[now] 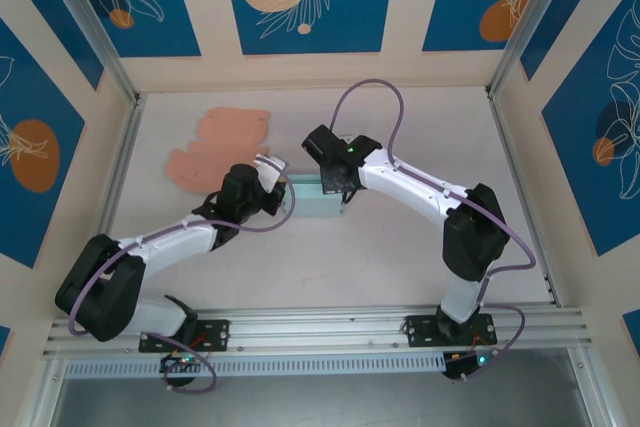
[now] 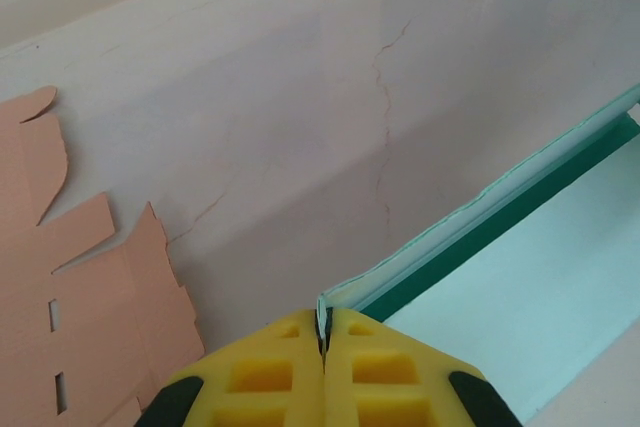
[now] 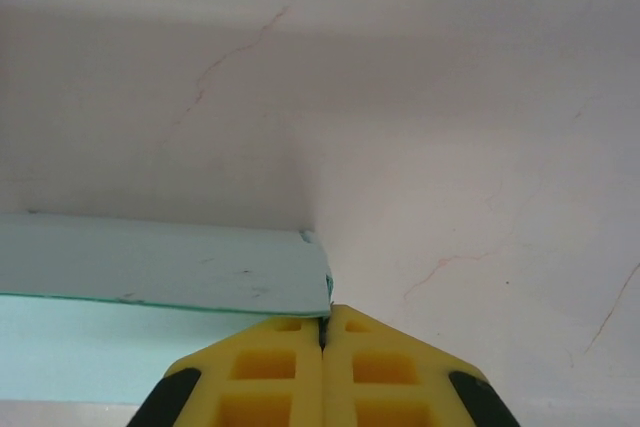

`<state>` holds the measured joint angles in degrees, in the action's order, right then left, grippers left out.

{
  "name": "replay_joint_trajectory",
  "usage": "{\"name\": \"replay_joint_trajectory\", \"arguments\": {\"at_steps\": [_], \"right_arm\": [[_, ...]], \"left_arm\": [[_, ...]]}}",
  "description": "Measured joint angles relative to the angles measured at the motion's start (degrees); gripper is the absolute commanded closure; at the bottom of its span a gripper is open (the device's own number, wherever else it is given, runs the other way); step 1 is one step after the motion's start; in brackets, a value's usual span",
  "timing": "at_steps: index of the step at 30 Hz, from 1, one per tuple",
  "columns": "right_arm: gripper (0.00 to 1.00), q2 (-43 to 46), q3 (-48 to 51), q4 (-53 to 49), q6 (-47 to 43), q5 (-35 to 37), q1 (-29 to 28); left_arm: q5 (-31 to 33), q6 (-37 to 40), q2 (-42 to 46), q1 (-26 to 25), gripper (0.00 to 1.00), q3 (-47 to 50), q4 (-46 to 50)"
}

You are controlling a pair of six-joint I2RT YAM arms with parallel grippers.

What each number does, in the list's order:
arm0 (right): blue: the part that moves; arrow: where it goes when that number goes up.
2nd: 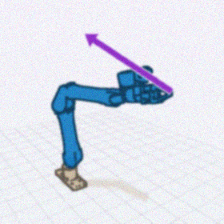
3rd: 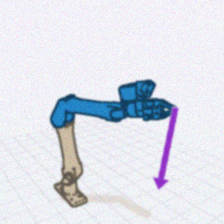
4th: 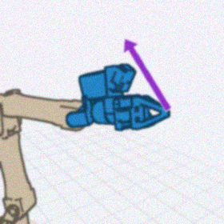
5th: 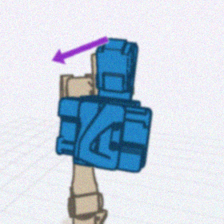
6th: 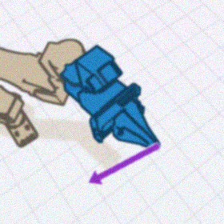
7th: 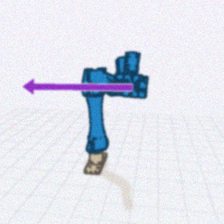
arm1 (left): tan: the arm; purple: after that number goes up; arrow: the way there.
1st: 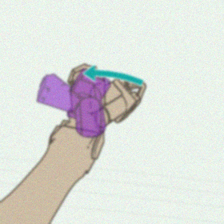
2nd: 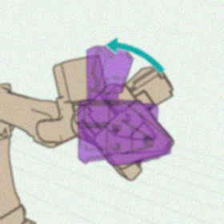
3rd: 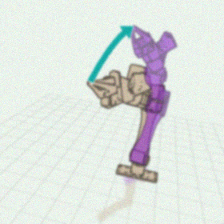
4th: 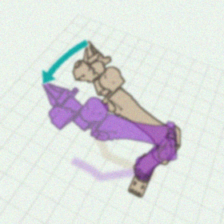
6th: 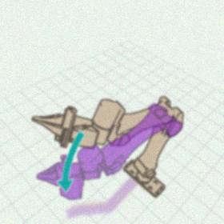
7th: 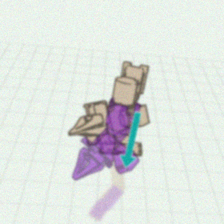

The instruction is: Fold the paper box

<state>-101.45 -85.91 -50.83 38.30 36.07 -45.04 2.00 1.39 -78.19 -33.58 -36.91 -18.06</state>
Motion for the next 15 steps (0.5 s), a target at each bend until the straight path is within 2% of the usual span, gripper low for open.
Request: {"name": "replay_joint_trajectory", "arguments": {"at_steps": [2,7,15], "right_arm": [[1.00,0.5,1.1,0.9,0.1,1.3,-0.6],[1.00,1.5,3.4,3.3,0.3,3.3,-1.5],[1.00,2.0,4.7,5.3,0.3,4.4,-1.9]], "left_arm": [[0.0,-0.8,0.0,0.0,1.00,-0.1,0.2],[-1.1,-3.9,0.0,-0.2,0.75,-1.6,3.2],[-5.2,-8.6,1.3,-0.3,0.62,-5.4,12.2]]}}
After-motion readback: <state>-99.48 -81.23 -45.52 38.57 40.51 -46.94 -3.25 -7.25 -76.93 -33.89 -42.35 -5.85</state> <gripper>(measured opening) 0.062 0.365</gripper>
